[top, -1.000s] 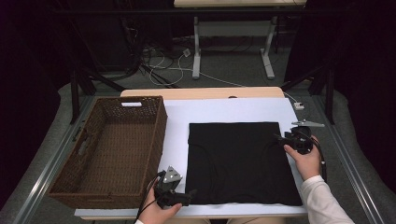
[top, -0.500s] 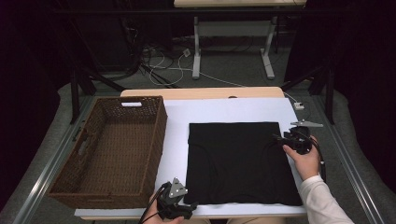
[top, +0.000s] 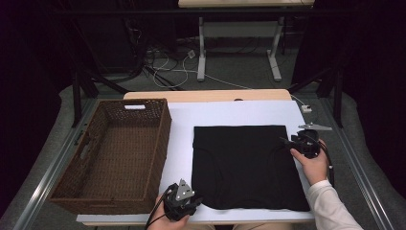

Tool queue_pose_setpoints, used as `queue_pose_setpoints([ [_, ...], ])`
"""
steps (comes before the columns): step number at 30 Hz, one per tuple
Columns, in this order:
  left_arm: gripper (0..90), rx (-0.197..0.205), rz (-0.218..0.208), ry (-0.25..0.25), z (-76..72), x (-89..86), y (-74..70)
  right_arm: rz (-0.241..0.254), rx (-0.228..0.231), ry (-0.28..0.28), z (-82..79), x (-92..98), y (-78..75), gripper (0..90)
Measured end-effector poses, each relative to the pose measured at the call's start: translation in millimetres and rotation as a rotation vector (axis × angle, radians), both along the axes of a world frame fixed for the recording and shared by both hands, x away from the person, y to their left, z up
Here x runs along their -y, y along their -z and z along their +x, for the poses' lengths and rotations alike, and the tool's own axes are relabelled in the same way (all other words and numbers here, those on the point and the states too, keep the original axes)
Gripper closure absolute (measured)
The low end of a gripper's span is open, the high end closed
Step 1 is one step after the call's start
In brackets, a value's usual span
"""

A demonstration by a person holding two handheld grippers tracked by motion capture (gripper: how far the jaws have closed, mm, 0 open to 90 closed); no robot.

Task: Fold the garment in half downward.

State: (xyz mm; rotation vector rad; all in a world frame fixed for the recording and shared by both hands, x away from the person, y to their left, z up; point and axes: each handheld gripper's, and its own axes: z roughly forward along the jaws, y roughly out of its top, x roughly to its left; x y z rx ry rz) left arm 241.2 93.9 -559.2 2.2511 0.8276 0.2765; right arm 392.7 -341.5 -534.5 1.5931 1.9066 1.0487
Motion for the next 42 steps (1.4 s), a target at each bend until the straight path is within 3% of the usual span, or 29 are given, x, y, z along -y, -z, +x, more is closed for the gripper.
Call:
queue_pose_setpoints([
  [2, 70.4, 0.008, 0.004, 0.008, 0.8, 0.8, -0.5, -0.008, -0.001, 0.006, 0.1, 0.3, 0.3, 44.4],
  [10, 83.3, -0.029, -0.035, 0.042, 9.9, 3.1, -4.2, -0.006, 0.003, 0.004, -0.3, 0.8, -0.3, 44.5],
  [18, 84.5, -0.015, -0.069, 0.053, 10.7, 4.4, -16.6, -0.011, 0.011, 0.003, -1.1, -1.8, -2.3, 44.5],
  [22, 84.4, 0.002, -0.063, 0.078, 12.5, 10.5, -24.1, -0.012, 0.022, 0.003, -1.1, -1.4, -3.4, 44.4],
  [28, 84.6, 0.021, -0.069, 0.148, 16.6, 32.7, -30.7, -0.006, 0.023, 0.000, -2.1, -3.9, -5.3, 44.4],
  [32, 84.7, 0.013, -0.074, 0.209, 15.5, 55.3, -30.2, -0.014, 0.033, -0.015, -3.0, -7.0, -7.7, 44.3],
  [38, 84.8, -0.013, -0.087, 0.313, 14.0, 87.2, -29.3, -0.022, 0.050, -0.064, -6.0, -19.1, -17.4, 44.1],
  [42, 84.8, -0.028, -0.119, 0.368, 9.9, 107.0, -26.5, -0.027, 0.032, -0.131, -8.1, -36.1, -19.9, 43.4],
])
